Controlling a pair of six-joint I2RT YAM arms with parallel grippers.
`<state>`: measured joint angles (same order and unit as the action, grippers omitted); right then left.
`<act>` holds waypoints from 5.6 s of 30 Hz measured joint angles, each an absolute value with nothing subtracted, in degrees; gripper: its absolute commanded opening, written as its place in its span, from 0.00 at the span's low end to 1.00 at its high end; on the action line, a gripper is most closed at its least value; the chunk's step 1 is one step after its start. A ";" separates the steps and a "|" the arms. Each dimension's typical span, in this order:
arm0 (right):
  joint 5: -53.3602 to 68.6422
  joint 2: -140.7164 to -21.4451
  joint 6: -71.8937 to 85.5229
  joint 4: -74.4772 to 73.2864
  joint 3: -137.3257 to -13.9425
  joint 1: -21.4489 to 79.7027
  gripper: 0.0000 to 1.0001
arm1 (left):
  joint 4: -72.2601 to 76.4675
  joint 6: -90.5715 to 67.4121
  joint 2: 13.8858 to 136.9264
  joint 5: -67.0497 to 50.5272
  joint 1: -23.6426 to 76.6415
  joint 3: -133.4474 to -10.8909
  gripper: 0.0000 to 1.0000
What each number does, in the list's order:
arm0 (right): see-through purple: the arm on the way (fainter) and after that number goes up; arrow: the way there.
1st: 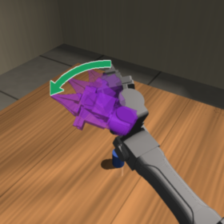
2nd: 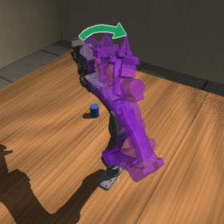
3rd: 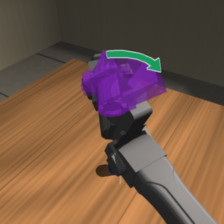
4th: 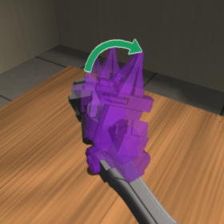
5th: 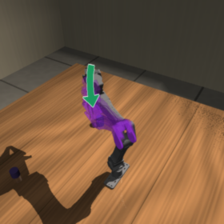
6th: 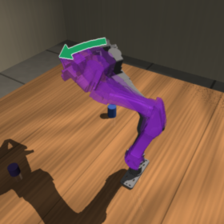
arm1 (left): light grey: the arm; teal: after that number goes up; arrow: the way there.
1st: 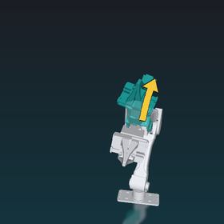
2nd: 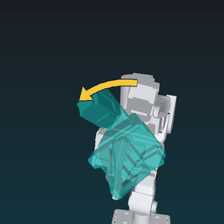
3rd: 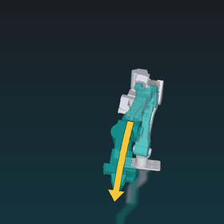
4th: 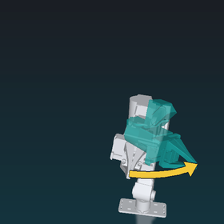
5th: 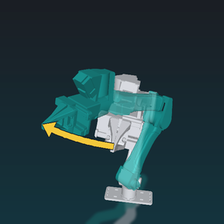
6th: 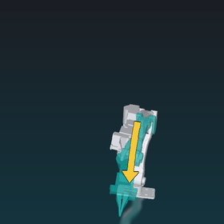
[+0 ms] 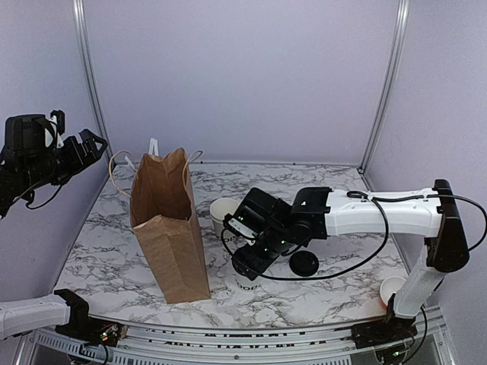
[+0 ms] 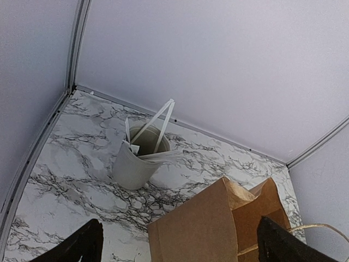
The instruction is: Pack the takeout coffee
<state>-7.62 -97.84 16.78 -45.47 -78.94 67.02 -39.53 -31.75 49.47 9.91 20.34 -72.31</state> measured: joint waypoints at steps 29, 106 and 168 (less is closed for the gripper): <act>-11.11 -99.22 18.46 -47.40 -80.88 67.61 0.86 | -39.53 -31.88 49.47 9.89 20.34 -72.49 0.99; -15.07 -89.32 20.97 -48.71 -80.99 64.31 0.73 | -44.62 -34.54 50.68 17.43 19.40 -73.32 0.98; -5.89 -106.30 4.75 -42.28 -130.58 68.84 0.74 | -13.10 -62.83 64.95 -1.08 46.94 -29.17 0.95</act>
